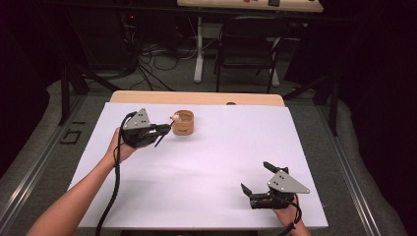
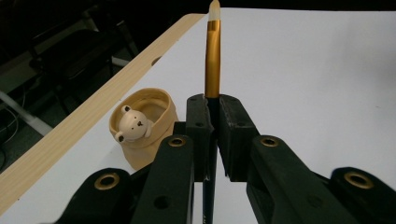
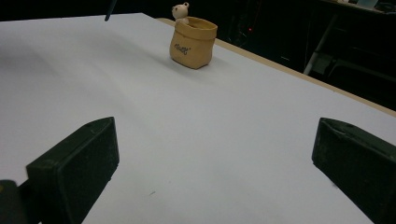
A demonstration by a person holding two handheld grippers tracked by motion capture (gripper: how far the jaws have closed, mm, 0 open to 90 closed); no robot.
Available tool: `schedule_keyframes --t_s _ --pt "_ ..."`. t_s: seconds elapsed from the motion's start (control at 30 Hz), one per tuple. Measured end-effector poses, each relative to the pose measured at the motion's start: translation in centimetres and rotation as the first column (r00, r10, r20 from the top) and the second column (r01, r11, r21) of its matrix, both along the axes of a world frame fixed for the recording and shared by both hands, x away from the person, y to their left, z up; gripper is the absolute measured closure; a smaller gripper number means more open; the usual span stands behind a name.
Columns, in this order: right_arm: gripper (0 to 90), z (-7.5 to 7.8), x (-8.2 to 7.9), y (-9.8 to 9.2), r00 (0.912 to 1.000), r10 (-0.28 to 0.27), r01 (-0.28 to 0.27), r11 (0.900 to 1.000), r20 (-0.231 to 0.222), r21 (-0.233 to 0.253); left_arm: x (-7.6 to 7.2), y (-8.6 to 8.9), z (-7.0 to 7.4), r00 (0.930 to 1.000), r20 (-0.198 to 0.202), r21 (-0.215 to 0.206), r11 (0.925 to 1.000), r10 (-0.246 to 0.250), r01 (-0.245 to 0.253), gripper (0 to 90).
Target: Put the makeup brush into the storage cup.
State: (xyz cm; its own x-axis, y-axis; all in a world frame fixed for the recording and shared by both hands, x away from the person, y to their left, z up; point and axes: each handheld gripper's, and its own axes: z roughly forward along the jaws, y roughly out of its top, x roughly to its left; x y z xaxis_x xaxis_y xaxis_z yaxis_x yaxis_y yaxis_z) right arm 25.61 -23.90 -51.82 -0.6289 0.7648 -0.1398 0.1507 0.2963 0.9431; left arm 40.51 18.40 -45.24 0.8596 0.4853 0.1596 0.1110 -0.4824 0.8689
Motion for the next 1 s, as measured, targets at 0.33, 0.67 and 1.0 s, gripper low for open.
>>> schedule_keyframes --t_s 0.33,0.67,1.0 --pt "0.1 0.0 0.0 -0.1 0.9999 -0.008 0.007 1.0 -0.008 -0.004 0.3 -0.3 -0.2 0.999 -0.017 -0.051 0.9979 0.04 -0.041 83.3" --pt "0.1 0.0 -0.1 -0.2 0.9999 -0.006 0.006 1.0 -0.008 -0.008 0.1 -0.9 0.3 0.9969 0.005 -0.07 0.9945 0.079 -0.078 83.3" --pt "0.1 -0.2 0.2 0.1 0.9998 -0.009 0.009 1.0 -0.019 -0.013 0.5 -1.5 0.5 0.9953 0.022 -0.097 0.991 0.094 -0.092 83.3"
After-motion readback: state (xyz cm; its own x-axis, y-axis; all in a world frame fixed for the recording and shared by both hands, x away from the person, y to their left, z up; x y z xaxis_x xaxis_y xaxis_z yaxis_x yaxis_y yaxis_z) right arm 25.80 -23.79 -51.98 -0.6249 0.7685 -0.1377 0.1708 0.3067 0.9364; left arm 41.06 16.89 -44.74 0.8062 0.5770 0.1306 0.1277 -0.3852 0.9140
